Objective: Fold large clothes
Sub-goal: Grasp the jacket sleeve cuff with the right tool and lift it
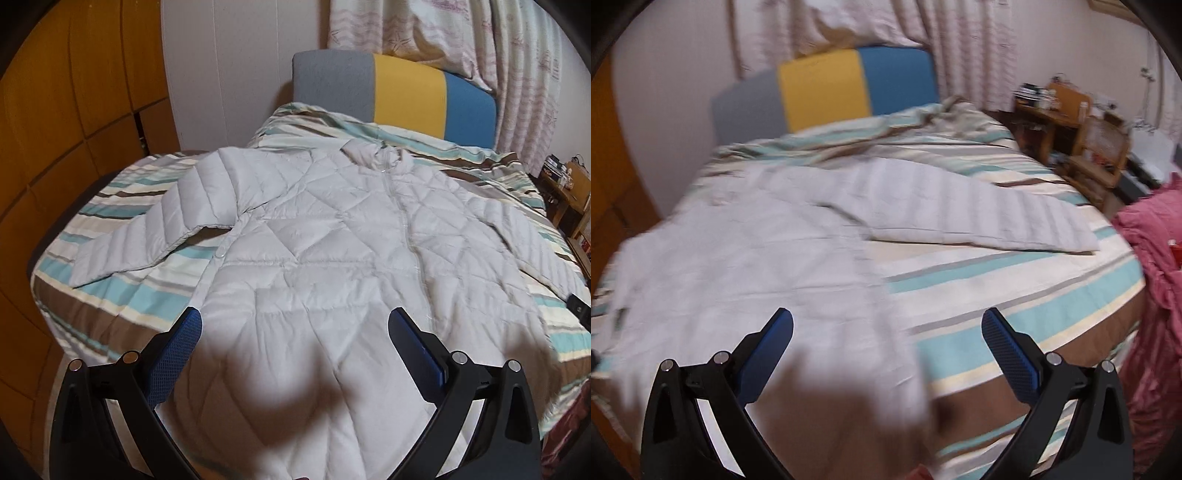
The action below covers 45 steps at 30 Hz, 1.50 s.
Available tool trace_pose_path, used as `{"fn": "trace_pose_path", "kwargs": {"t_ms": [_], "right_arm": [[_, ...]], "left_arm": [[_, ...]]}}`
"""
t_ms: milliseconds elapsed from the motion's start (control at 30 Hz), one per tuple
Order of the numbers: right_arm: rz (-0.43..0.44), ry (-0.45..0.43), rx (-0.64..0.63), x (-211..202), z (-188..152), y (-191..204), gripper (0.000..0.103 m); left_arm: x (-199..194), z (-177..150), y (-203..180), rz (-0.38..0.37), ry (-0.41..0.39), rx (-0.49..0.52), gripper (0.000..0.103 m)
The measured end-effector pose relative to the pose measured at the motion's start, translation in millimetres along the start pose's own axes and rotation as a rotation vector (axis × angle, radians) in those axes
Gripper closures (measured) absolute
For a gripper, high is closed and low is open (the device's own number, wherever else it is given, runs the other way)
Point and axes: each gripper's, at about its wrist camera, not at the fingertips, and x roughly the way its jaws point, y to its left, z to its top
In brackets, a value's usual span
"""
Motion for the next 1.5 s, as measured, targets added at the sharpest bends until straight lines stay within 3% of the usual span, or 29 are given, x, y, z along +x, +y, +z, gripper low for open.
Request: {"fn": "trace_pose_path", "kwargs": {"t_ms": [167,300,533,733,833,900,1000,1233,1500], "right_arm": [[-0.098,0.021,0.070,56,17,-51,0.002],[-0.162,0.025,0.224,96,29,-104,0.004],[-0.261,0.051,0.492,141,42,-187,0.026],[-0.330,0.030,0.536,151,53,-210,0.041],[-0.360,0.033,0.555,158,58,-214,0.056],[-0.362,0.032,0.560,163,63,-214,0.075],[-0.342,0.013,0.540,167,70,-208,0.093],[-0.376,-0.112,0.294,149,94,-154,0.095],[-0.231,-0.225,0.028,123,114,-40,0.095]], "left_arm": [[48,15,8,0.076,0.002,0.017,0.003],[82,27,12,0.207,-0.039,0.099,0.003],[134,48,38,0.231,0.009,0.042,0.003],[160,49,46,0.240,0.014,0.027,0.003],[168,41,47,0.222,0.016,0.020,0.003],[172,38,48,0.215,0.026,0.010,0.003],[177,35,46,0.215,0.040,0.010,0.003],[181,32,44,0.223,0.061,0.008,0.003],[183,31,51,0.183,0.068,-0.042,0.003]]}}
